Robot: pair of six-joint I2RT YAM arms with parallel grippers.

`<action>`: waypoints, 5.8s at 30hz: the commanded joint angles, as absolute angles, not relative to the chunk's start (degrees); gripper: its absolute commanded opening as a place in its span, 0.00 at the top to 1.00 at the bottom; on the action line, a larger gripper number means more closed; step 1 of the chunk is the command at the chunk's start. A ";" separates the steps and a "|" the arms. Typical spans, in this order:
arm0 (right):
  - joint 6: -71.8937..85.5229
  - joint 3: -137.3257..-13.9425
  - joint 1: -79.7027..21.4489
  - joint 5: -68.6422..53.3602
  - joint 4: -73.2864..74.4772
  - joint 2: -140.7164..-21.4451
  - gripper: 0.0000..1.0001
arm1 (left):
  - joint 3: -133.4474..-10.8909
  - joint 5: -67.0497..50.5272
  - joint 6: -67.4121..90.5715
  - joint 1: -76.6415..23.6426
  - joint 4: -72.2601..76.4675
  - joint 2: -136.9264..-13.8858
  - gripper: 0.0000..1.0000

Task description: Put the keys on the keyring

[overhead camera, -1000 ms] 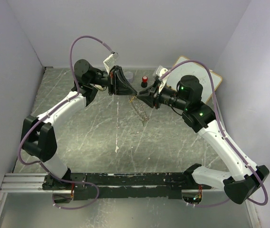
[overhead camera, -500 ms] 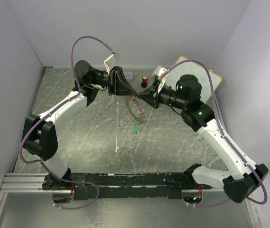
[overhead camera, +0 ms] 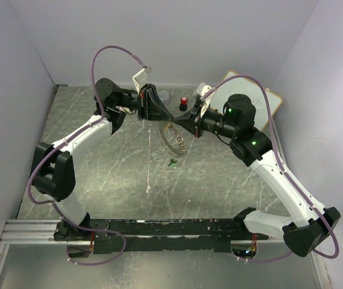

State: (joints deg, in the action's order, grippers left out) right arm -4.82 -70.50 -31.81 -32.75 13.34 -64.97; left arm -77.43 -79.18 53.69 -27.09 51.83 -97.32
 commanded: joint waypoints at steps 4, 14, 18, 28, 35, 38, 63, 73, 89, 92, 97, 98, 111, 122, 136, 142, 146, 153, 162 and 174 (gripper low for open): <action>-0.66 -69.66 -31.65 -30.85 8.29 -63.10 1.00 | -79.96 -75.12 46.38 -27.08 42.56 -96.55 0.79; 2.80 -68.39 -31.08 -26.70 7.74 -63.01 1.00 | -76.86 -55.61 36.16 -21.33 28.33 -86.47 0.43; 4.62 -68.30 -30.53 -24.31 7.44 -63.11 1.00 | -73.47 -45.50 30.50 -19.86 22.76 -79.72 0.38; 12.17 -68.59 -29.97 -20.27 2.51 -63.98 1.00 | -65.26 -39.78 23.21 -28.54 19.53 -73.47 0.48; 15.24 -68.61 -29.84 -18.73 0.20 -64.25 1.00 | -63.50 -23.74 13.55 -40.09 14.59 -73.50 0.48; 16.08 -68.03 -29.87 -17.77 -0.65 -63.66 1.00 | -62.10 -19.52 13.38 -40.74 15.42 -73.10 0.48; 15.30 -66.23 -29.44 -17.47 0.09 -61.62 1.00 | -55.29 -12.96 12.04 -40.84 25.97 -66.36 0.46; 15.43 -65.39 -29.14 -17.95 -0.53 -60.51 1.00 | -55.65 -14.36 11.95 -40.85 25.04 -66.81 0.46; 15.28 -65.87 -29.18 -20.53 -0.78 -59.60 1.00 | -56.09 -20.96 13.86 -40.79 30.08 -72.61 0.48; 15.45 -65.59 -29.11 -20.98 -1.08 -59.59 1.00 | -56.82 -22.76 14.62 -40.80 31.21 -73.52 0.48; 15.58 -65.09 -29.07 -22.12 -1.58 -59.60 1.00 | -57.54 -24.10 15.52 -40.81 33.37 -74.97 0.48; 15.63 -65.03 -29.03 -22.33 -1.67 -59.54 1.00 | -57.69 -24.14 15.64 -40.84 33.52 -75.16 0.48; 15.38 -63.49 -29.16 -25.40 -2.79 -59.80 1.00 | -58.88 -24.31 15.83 -40.85 34.97 -75.76 0.45; 15.46 -63.37 -29.11 -27.16 -3.34 -59.66 1.00 | -59.46 -24.43 16.39 -40.82 36.26 -76.94 0.48; 17.13 -63.08 -29.05 -18.59 -1.84 -58.57 1.00 | -58.48 -23.30 15.56 -40.84 35.69 -75.28 0.93; 20.71 -62.12 -28.94 -12.09 -1.18 -58.19 1.00 | -56.81 -21.91 15.28 -40.80 35.77 -73.63 0.93; 22.26 -61.88 -28.86 -10.03 -0.78 -58.11 1.00 | -56.44 -21.26 15.11 -40.86 35.52 -72.94 0.93; 23.78 -61.38 -28.84 -10.43 -0.78 -58.23 1.00 | -56.15 -20.55 14.53 -40.83 35.03 -72.42 0.93; 21.35 -62.03 -28.91 -14.01 -0.06 -57.92 1.00 | -57.60 -22.28 13.26 -40.85 33.38 -73.29 0.93; 20.78 -62.09 -28.59 -20.47 -2.44 -57.94 0.60 | -59.81 -28.04 10.68 -40.74 30.86 -73.95 0.93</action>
